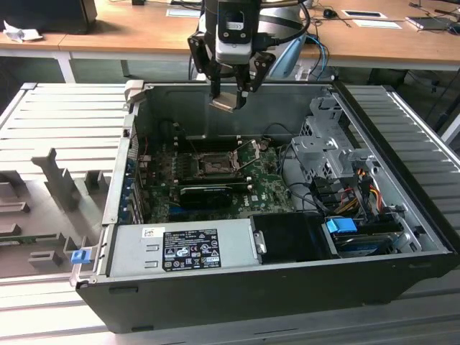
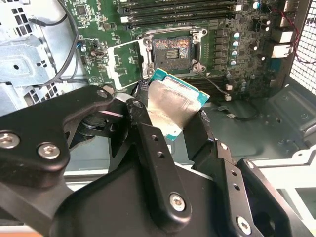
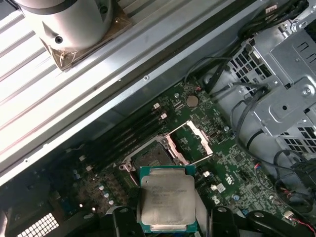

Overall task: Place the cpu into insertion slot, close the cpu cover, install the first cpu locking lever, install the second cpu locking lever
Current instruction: 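Place the cpu into insertion slot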

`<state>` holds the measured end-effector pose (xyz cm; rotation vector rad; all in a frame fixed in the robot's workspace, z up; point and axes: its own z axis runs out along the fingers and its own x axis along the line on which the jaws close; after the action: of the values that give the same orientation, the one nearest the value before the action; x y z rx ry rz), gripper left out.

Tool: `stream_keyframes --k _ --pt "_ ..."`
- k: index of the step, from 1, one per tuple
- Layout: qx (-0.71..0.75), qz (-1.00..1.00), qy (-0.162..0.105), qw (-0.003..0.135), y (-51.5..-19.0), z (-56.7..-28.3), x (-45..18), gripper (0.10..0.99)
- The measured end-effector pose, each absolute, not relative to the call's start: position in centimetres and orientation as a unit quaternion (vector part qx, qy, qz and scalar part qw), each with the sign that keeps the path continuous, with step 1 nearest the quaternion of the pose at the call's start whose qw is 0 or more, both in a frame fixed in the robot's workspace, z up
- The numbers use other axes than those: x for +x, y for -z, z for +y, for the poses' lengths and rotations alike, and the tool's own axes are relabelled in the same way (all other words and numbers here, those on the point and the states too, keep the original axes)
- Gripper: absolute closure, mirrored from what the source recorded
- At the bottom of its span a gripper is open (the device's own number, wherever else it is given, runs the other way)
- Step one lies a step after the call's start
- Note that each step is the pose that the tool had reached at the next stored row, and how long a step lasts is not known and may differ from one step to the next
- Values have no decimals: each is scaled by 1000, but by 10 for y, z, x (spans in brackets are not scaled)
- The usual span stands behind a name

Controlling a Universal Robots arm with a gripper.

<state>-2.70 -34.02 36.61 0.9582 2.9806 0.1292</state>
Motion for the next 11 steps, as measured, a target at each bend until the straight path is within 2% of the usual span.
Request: stream_keyframes --k 11 --pt "329 943 -41 5 -366 -340 -27 557"
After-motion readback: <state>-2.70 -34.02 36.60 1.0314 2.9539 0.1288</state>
